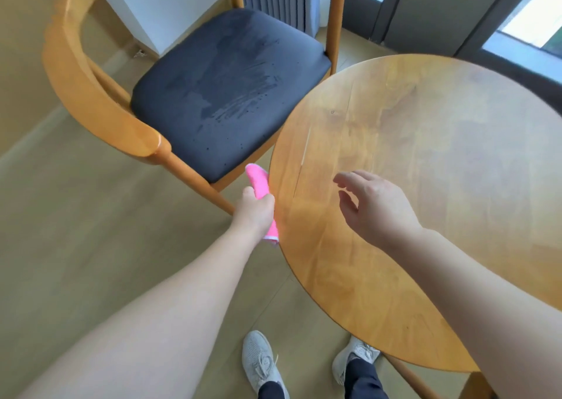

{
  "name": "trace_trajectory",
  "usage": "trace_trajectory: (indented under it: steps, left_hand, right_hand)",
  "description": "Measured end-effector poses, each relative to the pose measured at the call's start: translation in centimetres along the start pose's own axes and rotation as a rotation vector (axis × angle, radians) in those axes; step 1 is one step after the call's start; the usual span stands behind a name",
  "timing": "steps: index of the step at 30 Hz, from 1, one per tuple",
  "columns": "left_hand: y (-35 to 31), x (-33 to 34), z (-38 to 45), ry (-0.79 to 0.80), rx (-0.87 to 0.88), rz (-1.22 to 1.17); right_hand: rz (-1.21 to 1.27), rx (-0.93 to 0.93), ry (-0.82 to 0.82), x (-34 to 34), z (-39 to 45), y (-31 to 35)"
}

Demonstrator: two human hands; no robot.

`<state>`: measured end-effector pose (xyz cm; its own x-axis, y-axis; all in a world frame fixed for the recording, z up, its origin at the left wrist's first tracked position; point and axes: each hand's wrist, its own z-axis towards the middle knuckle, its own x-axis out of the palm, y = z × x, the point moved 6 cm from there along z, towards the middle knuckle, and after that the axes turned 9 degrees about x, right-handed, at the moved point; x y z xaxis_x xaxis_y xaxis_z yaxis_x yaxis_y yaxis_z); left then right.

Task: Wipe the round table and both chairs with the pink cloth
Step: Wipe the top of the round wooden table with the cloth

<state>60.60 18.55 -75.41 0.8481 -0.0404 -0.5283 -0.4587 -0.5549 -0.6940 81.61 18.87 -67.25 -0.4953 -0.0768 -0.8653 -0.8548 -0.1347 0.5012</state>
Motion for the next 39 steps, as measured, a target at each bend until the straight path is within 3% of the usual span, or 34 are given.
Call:
trace_trajectory:
  steps: [5, 13, 19, 22, 29, 33, 39]
  left_hand:
    - [-0.3, 2.5, 0.0, -0.031, -0.027, -0.126]
    - [-1.8, 3.7, 0.6, -0.012, -0.106, 0.003]
    - [-4.2, 4.5, 3.0, -0.066, -0.041, 0.101]
    - [-5.2, 4.6, 5.0, -0.016, 0.010, 0.085]
    - [-9.9, 6.1, 10.7, 0.113, 0.152, 0.487]
    - [-13.0, 7.5, 13.6, 0.075, 0.259, 0.728]
    - [-16.5, 10.1, 16.8, 0.059, 0.382, 0.877]
  right_hand:
    - [0.041, 0.004, 0.001, -1.2, -0.4, -2.5]
    - [0.066, -0.011, 0.027, -4.0, 0.3, -5.7]
    - [0.041, -0.039, -0.013, -5.9, 3.3, -8.2]
    - [0.035, -0.025, -0.010, -5.5, 4.1, -9.1]
    - [0.049, 0.082, -0.053, -5.3, 6.6, -11.0]
    - [0.029, 0.142, -0.104, -5.7, 8.3, -11.8]
    - [-0.034, 0.182, -0.173, -5.8, 9.3, -12.8]
